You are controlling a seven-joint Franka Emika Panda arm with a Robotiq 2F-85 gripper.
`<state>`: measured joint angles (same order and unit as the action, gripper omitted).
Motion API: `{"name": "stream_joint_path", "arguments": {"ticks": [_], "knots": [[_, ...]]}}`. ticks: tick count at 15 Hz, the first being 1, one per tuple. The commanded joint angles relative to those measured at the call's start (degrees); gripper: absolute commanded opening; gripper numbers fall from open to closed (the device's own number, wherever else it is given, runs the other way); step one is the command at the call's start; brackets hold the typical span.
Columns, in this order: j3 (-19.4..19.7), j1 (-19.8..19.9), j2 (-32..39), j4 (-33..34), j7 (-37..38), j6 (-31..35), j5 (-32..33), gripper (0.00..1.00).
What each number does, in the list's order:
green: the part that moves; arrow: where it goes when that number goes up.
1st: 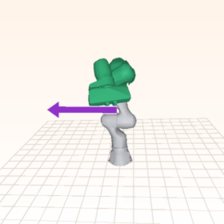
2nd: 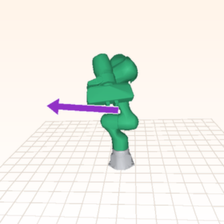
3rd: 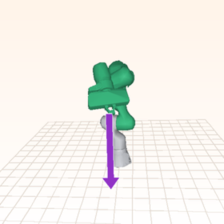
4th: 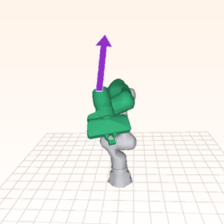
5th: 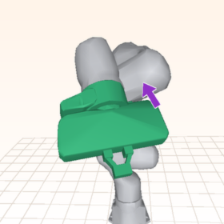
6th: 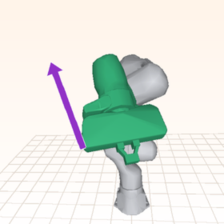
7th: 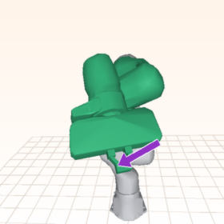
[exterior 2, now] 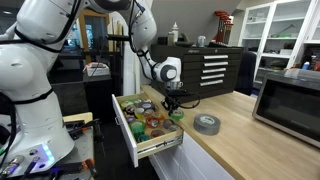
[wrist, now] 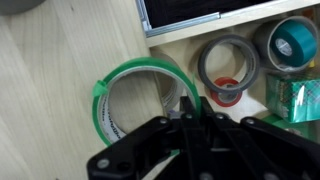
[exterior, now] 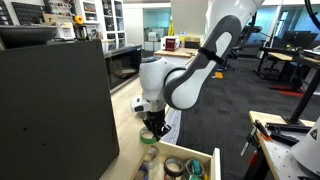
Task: Put the green masking tape in the drawer
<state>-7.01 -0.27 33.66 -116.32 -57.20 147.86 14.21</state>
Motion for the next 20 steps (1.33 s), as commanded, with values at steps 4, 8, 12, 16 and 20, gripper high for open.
{"name": "stream_joint_path", "arguments": {"ticks": [4,8,12,16,20], "knots": [[0.74,-3.27,-6.86,-13.92,7.20,6.34,3.35,0.07],[0.65,-4.95,-8.39,-17.76,10.72,7.25,5.24,0.07],[0.45,-6.97,-8.23,-20.43,14.07,7.13,7.02,0.07],[1.50,-7.93,-7.25,-20.26,16.48,7.22,10.06,0.07],[3.34,-6.74,-4.39,-18.56,17.12,7.83,13.01,0.07]]}}
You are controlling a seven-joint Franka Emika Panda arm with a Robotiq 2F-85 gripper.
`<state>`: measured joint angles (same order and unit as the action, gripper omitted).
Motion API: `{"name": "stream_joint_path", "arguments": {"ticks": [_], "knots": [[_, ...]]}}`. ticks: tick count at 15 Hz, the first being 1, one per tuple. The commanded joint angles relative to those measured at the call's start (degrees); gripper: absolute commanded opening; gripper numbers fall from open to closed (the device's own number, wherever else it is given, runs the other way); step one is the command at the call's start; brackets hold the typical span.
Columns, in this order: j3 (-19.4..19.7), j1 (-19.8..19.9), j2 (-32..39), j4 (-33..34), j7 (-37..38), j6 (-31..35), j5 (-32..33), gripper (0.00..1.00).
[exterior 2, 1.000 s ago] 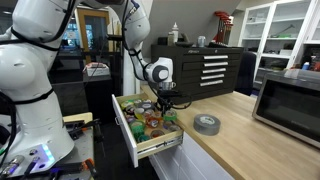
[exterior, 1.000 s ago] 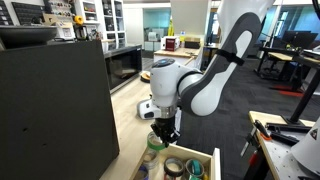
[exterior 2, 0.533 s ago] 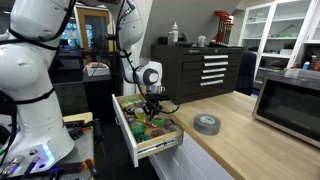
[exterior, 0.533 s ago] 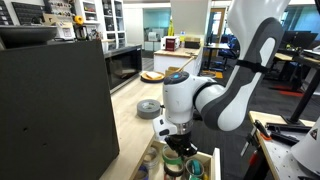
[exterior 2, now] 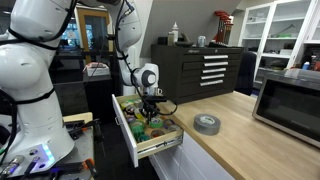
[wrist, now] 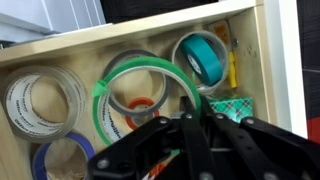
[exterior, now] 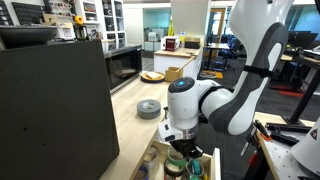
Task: Put the green masking tape in the drawer
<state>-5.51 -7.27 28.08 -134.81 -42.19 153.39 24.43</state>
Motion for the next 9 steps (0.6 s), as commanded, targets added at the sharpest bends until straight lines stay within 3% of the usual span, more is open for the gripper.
{"name": "stream_joint_path", "arguments": {"ticks": [1,9], "knots": [[2.43,0.39,1.99,0.44,2.12,2.25,3.22,0.07],[1.98,2.97,11.70,8.57,-0.56,2.60,1.76,0.07]]}}
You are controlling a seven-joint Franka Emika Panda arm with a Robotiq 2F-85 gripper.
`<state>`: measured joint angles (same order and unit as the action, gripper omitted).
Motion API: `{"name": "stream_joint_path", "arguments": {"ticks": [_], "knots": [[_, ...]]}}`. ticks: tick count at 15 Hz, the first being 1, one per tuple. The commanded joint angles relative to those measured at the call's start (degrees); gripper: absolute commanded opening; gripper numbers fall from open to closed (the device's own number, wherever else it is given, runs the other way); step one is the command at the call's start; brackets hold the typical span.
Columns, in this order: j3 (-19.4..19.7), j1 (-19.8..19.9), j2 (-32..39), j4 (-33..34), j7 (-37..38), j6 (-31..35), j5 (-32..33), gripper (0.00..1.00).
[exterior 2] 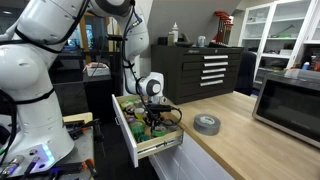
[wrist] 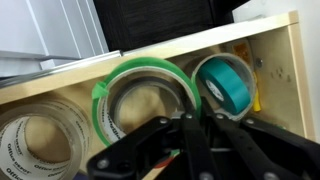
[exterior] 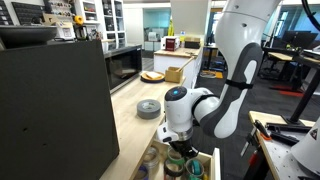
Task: Put the green masking tape in the drawer
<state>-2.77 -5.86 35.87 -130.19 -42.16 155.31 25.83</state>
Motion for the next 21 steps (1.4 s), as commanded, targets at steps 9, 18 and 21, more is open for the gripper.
{"name": "stream_joint_path", "arguments": {"ticks": [9,18,21], "knots": [[-4.14,3.29,8.60,11.02,-3.77,-0.43,-0.77,0.07],[-6.02,7.11,11.75,12.62,-9.13,-1.43,-3.05,0.35],[-6.20,7.84,11.77,12.18,-10.27,-1.23,-3.36,0.52]]}}
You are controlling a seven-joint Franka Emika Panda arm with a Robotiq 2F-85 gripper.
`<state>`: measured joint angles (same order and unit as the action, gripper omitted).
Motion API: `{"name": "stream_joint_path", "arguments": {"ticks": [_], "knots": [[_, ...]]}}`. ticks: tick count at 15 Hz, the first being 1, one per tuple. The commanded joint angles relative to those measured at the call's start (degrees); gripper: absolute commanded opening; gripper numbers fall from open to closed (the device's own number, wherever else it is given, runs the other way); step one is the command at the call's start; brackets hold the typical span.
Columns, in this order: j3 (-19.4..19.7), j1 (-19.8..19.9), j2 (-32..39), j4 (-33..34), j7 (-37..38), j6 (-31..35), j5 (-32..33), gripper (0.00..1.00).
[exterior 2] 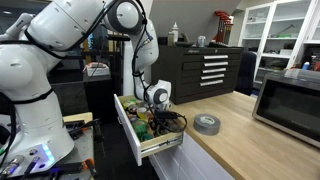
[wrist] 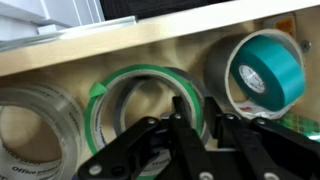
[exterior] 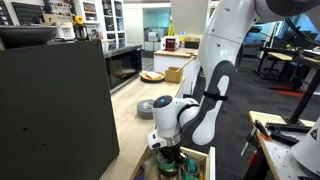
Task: Put the green masking tape in the drawer
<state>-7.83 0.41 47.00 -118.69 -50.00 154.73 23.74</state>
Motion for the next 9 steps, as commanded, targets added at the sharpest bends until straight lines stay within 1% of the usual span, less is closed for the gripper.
{"name": "stream_joint_path", "arguments": {"ticks": [1,5,7,9], "knots": [[-1.14,1.63,0.00,0.20,-2.74,-0.46,-1.18,0.60],[-1.27,1.01,-3.59,-1.50,-2.84,0.21,-0.70,0.86],[-2.15,1.26,-5.70,-2.55,-3.09,0.37,-1.02,0.97],[-3.52,1.66,-8.01,-3.39,-3.26,-1.00,-2.11,1.00]]}}
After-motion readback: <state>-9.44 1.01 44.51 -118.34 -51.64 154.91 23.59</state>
